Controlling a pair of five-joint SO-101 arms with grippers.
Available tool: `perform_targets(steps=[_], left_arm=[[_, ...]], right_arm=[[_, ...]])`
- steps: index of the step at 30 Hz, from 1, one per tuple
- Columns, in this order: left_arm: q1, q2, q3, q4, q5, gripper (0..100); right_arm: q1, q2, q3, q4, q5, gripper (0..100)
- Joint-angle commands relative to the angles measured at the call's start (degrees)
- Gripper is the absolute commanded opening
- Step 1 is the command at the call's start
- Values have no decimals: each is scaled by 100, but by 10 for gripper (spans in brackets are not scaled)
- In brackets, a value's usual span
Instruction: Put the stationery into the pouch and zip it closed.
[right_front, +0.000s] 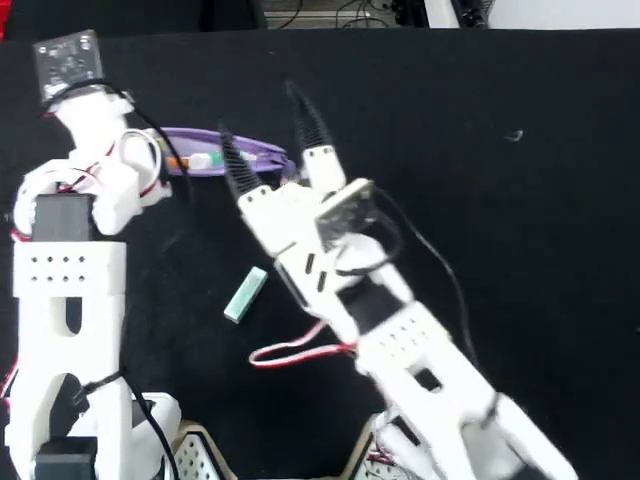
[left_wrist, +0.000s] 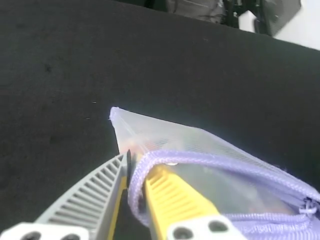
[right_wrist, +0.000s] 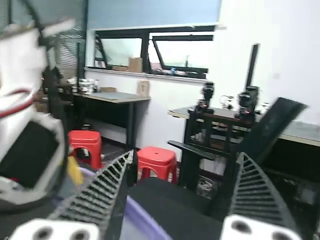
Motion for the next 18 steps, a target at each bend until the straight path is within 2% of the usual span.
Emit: perform_targets(steps=[1, 4, 7, 12, 18], left_arm=[[-479, -220, -119, -167, 105, 29], [-884, -202, -136, -264, 97, 29], [-1279, -176, -92, -484, 97, 29], [-1824, -167, -92, -651, 88, 29], [-2220, -158, -101, -659, 88, 29]], right_arm=[[325, -1385, -303, 1635, -44, 286], [316, -2070, -338, 2901, -53, 286], [325, -2387, -312, 3622, -255, 286], [352, -2105, 13, 3807, -1178, 286], [325, -857, 40, 3789, -2400, 286]])
